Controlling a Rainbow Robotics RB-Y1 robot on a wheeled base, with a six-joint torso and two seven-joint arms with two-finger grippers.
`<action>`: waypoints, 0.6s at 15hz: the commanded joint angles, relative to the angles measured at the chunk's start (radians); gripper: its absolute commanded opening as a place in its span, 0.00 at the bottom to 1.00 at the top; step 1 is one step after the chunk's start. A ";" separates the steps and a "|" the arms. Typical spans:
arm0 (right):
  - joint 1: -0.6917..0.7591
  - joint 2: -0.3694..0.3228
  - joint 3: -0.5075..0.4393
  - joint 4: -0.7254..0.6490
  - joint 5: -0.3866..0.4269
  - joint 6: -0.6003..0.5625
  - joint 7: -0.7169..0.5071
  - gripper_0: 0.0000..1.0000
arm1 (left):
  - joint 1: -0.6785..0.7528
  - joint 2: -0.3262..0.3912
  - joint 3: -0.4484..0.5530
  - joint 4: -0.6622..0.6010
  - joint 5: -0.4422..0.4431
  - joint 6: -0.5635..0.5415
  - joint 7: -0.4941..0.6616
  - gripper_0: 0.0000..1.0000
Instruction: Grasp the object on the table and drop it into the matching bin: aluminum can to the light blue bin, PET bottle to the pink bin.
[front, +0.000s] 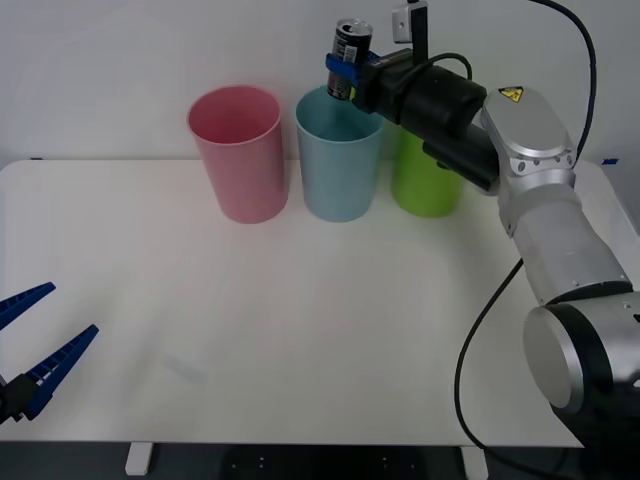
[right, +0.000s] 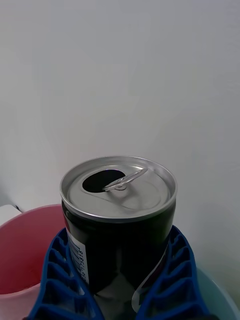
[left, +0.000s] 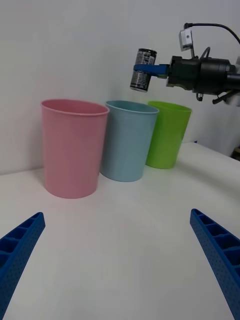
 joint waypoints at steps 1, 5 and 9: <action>-0.001 0.001 0.002 -0.001 0.000 0.001 0.011 0.00 | 0.000 0.000 0.000 0.000 0.000 0.000 0.000 1.00; -0.001 0.001 0.000 -0.001 0.000 0.001 0.022 0.70 | 0.000 0.000 0.000 0.000 0.000 0.000 0.000 1.00; 0.001 0.001 0.000 -0.001 0.000 -0.003 0.035 1.00 | 0.000 0.000 0.000 0.000 0.000 0.000 0.000 1.00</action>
